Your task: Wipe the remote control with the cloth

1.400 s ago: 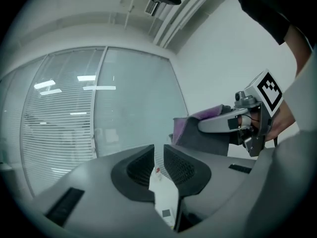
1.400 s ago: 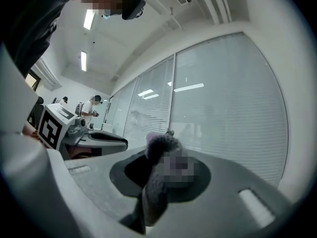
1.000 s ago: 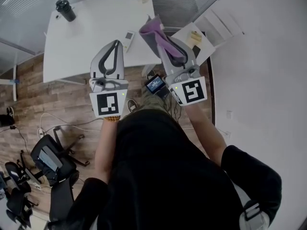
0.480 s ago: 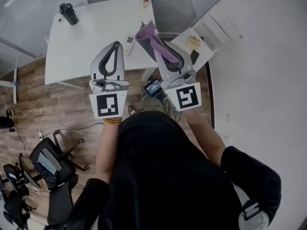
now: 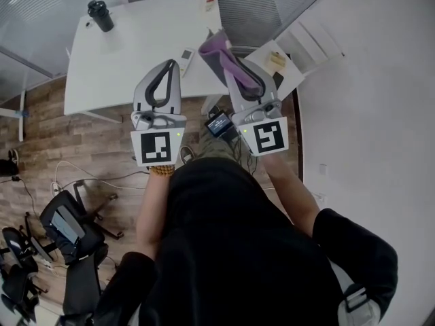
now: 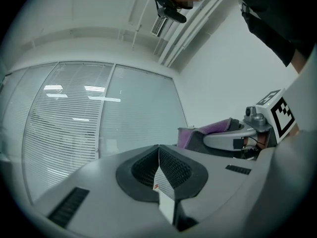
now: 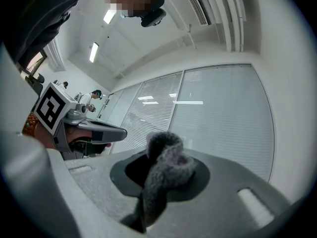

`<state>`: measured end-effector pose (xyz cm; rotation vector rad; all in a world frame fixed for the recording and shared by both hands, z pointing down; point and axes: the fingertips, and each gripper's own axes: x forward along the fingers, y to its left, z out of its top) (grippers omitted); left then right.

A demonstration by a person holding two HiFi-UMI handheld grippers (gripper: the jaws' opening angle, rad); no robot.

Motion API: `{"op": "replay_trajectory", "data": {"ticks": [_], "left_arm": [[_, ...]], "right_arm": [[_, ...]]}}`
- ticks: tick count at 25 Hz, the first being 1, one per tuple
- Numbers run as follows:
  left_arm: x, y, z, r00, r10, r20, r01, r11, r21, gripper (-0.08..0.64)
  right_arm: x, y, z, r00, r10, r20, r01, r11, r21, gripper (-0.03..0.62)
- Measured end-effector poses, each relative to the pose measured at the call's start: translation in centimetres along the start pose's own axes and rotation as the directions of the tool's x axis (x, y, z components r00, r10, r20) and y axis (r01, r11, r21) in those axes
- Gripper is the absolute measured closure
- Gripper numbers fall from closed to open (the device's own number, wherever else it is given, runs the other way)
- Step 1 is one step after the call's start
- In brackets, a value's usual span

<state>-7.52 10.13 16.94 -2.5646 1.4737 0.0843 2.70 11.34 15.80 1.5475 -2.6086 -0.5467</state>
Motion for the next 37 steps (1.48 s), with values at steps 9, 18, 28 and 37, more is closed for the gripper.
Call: {"op": "replay_trajectory", "data": {"ticks": [9,18,28,37], "left_arm": [[0.0,-0.5,-1.1,0.999,-0.004,-0.034,0.004,1.0,-0.008,0.555],[0.1,-0.4,-1.7,0.999,-0.005,-0.044,0.004,1.0,-0.016,0.555],[0.2,-0.2,-2.5,0.998,-0.005,-0.066,0.004,1.0,-0.018,0.555],[0.4,-0.1,-2.9,0.998,-0.008,-0.068,0.007,1.0,-0.012,0.555]], "right_arm": [[-0.2,-0.2,-0.7,1.0,0.002,-0.004,-0.002,1.0,0.013,0.537],[0.0,-0.2,-1.3,1.0,0.004,-0.023,-0.004,1.0,0.012,0.543],[0.5,-0.2,-1.8,0.999,0.01,-0.036,-0.01,1.0,0.014,0.543],[0.9,-0.1,-1.9,0.999,0.014,-0.031,-0.013,1.0,0.023,0.543]]}}
